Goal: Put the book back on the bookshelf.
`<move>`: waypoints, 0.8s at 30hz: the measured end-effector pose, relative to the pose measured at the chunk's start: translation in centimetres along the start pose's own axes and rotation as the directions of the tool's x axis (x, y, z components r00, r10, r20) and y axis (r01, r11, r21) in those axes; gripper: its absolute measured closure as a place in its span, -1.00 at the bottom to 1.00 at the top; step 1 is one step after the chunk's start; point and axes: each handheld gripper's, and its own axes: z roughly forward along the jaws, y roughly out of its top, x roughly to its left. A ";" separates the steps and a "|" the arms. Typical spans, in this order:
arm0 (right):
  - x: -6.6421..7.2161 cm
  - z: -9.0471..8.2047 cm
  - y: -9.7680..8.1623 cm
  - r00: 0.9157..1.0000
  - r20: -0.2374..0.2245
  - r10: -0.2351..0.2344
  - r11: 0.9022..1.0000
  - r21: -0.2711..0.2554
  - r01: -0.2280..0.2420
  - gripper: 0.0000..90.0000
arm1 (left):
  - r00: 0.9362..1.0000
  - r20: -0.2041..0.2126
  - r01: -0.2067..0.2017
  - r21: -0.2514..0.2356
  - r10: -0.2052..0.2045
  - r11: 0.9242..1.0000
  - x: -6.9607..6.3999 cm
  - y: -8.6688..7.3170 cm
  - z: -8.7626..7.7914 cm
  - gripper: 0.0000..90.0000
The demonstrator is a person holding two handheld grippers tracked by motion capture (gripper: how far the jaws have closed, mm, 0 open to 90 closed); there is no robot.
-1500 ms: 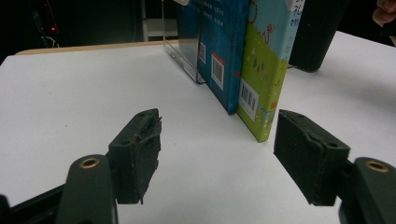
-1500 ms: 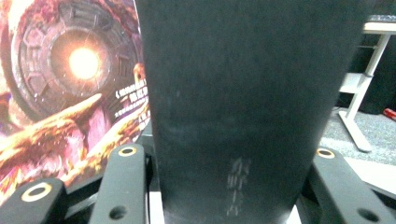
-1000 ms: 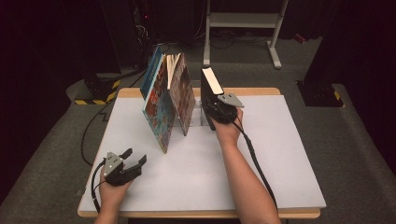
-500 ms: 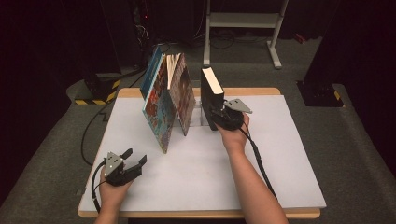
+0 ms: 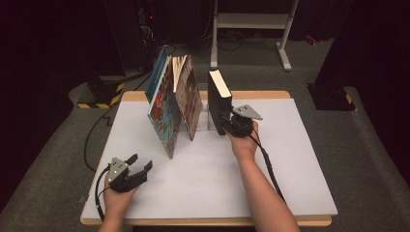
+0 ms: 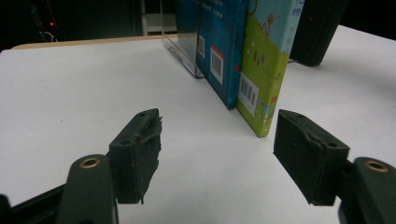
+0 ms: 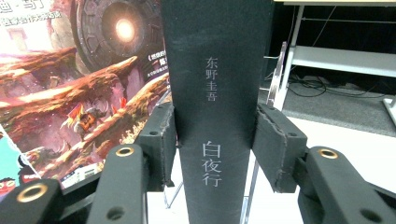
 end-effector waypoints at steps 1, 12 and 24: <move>0.1 0.0 0.0 1.000 0.006 -0.006 1.000 -0.001 0.006 0.16 | 1.000 0.001 -0.008 0.003 0.008 1.000 0.0 0.0 0.0 -0.29; 1.6 0.3 0.0 0.999 0.051 0.004 1.000 -0.013 -0.004 0.17 | 1.000 -0.004 0.009 -0.010 -0.009 1.000 0.2 0.2 -0.1 -0.29; 2.2 0.8 0.1 0.999 0.021 0.032 0.999 -0.013 -0.032 0.10 | 1.000 -0.003 0.006 -0.007 -0.006 1.000 0.2 0.2 -0.2 -0.29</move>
